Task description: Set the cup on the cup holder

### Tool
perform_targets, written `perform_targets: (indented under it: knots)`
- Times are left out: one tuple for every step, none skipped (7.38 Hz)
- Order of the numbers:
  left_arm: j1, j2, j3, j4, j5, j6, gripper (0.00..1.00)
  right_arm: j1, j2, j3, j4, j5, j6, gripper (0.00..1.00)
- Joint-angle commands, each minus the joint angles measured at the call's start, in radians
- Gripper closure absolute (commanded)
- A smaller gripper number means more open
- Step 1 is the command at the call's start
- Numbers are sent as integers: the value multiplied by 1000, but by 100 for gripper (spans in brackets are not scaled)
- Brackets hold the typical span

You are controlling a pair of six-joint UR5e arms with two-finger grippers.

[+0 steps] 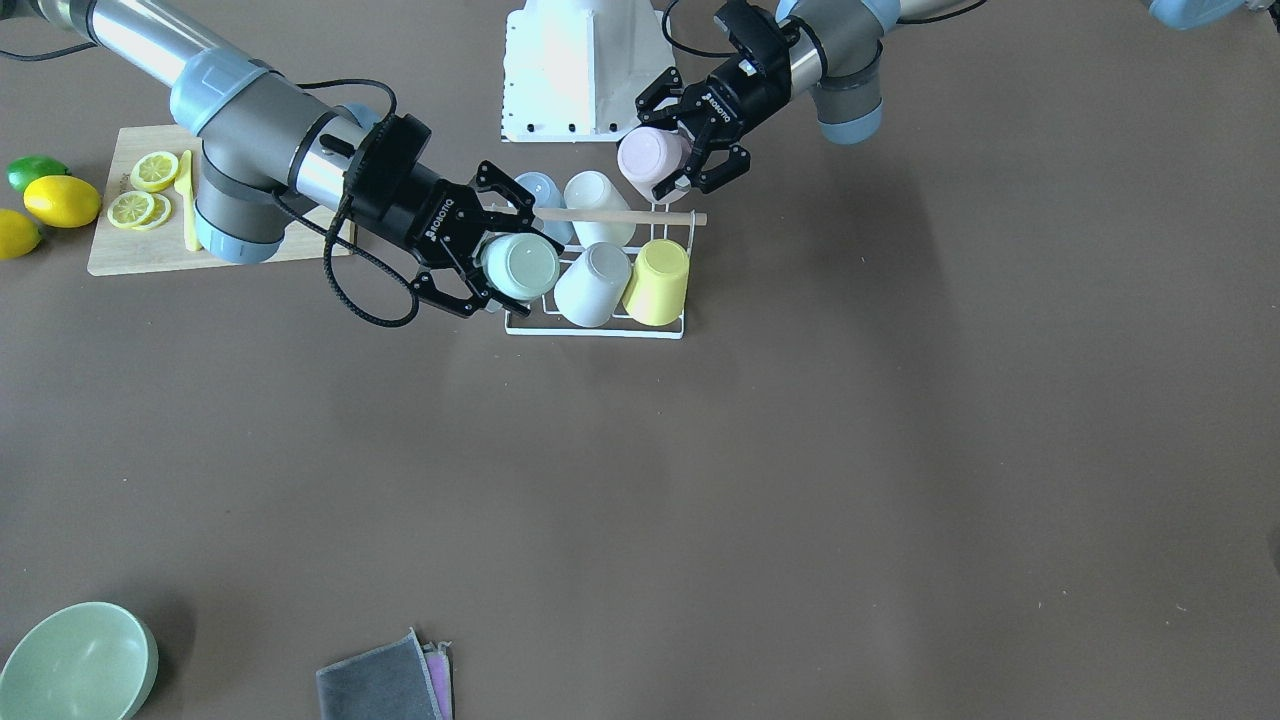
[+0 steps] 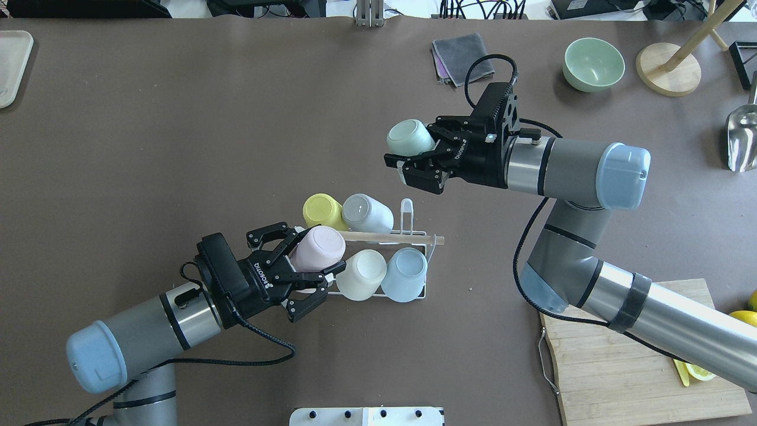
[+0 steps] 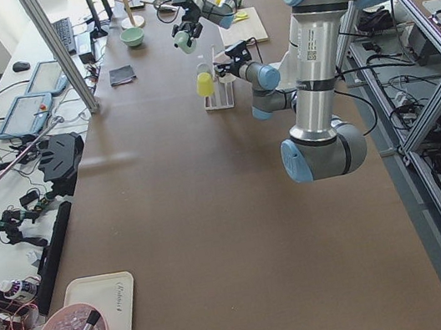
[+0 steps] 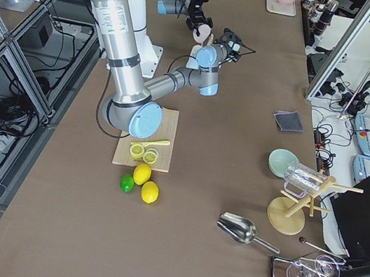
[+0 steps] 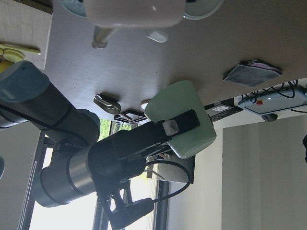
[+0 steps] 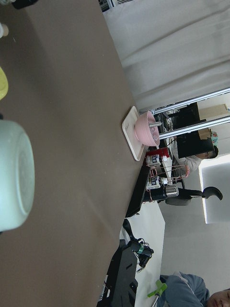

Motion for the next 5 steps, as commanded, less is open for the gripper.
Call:
perform_targets:
  knots:
    - [0,8,2,-1,0,3,100,-25,15,-15,-4,0,-6,100]
    - [0,11,21,-15,3,61,10,-32,16,-18,-4,0,-7,100]
    - [0,8,43,-79,33,164,2,-42,19,-24,-5,0,-15,100]
    - [0,8,49,-92,75,169,2,-51,18,-32,-4,0,-33,100]
    - [0,11,43,-95,78,167,2,-55,16,-38,-4,0,-35,100]
